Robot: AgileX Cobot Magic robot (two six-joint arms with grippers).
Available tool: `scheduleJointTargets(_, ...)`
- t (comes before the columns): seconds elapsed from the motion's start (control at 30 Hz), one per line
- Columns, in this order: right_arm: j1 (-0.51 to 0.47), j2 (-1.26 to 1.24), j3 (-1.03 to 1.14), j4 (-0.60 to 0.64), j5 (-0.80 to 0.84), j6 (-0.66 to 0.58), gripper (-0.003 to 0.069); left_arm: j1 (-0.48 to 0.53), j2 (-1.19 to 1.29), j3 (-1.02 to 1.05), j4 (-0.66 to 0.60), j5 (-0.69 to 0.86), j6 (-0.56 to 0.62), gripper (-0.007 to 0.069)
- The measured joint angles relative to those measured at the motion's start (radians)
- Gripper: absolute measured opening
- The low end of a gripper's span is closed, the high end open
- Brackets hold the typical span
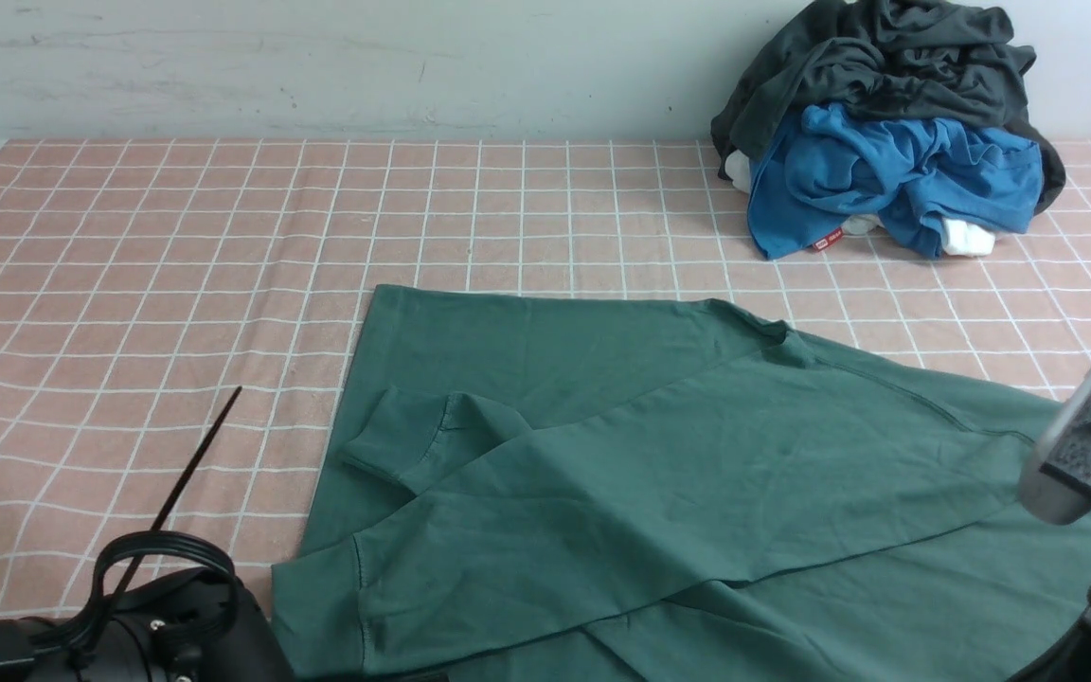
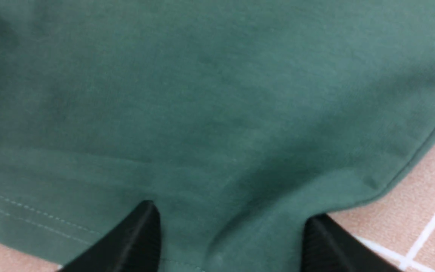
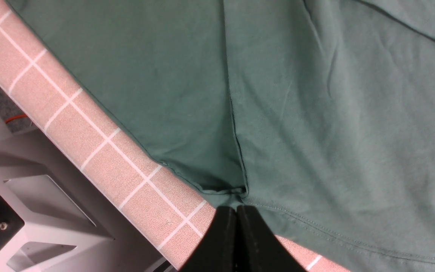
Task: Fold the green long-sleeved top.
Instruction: Use both arms simultaneously to clamp the lower edge of the clothing fabric
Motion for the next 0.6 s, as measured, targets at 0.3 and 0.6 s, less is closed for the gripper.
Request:
scheduleJointTargets(0.3, 0.0, 0.0, 0.0, 0.0, 0.0, -0.007, -0.0014, 0.0, 0.0, 0.0, 0.007, 0.009, 0.0, 0.0066)
scheduleJointTargets(0.6, 0.0, 0.0, 0.013, 0.005, -0.001, -0.201, -0.0014, 0.0, -0.038, -0.022, -0.038, 0.191, -0.007, -0.0001)
